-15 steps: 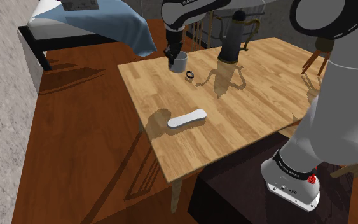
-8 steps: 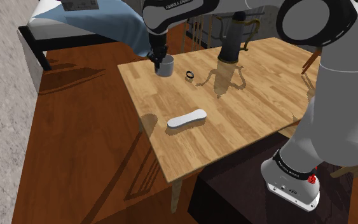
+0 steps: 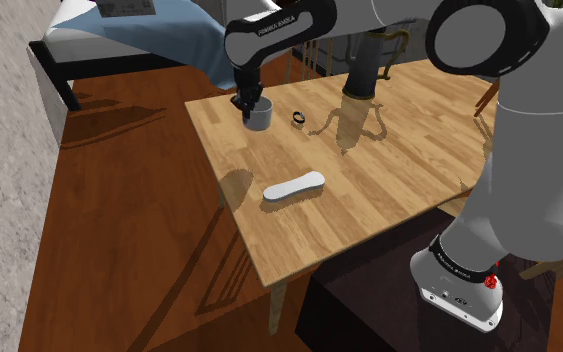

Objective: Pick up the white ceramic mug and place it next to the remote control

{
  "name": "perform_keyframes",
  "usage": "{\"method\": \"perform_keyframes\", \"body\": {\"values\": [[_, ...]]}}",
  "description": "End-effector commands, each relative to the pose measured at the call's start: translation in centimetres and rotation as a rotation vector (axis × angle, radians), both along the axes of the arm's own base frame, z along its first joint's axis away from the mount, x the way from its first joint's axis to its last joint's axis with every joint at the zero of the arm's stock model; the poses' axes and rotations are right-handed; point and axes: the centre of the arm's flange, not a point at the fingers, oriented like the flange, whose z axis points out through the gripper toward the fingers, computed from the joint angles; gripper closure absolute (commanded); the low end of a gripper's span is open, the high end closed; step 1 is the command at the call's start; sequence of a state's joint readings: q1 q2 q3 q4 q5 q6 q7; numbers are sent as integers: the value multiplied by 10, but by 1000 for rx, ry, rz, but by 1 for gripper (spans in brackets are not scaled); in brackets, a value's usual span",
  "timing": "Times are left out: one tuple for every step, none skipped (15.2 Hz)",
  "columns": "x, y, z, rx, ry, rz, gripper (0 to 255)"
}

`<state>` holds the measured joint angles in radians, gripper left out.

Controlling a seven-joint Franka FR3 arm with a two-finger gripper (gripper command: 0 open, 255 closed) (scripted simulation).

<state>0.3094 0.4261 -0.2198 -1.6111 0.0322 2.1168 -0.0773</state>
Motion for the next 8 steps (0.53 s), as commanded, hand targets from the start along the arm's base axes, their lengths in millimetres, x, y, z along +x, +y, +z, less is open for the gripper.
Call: {"method": "perform_keyframes", "body": {"values": [[0, 1, -11, 0, -1, 0, 255], [0, 1, -16, 0, -1, 0, 255], [0, 1, -21, 0, -1, 0, 255], [0, 1, -27, 0, -1, 0, 255], [0, 1, -32, 0, -1, 0, 255], [0, 1, -37, 0, -1, 0, 255], [0, 1, -42, 0, -1, 0, 255], [0, 1, -48, 0, -1, 0, 255]]}}
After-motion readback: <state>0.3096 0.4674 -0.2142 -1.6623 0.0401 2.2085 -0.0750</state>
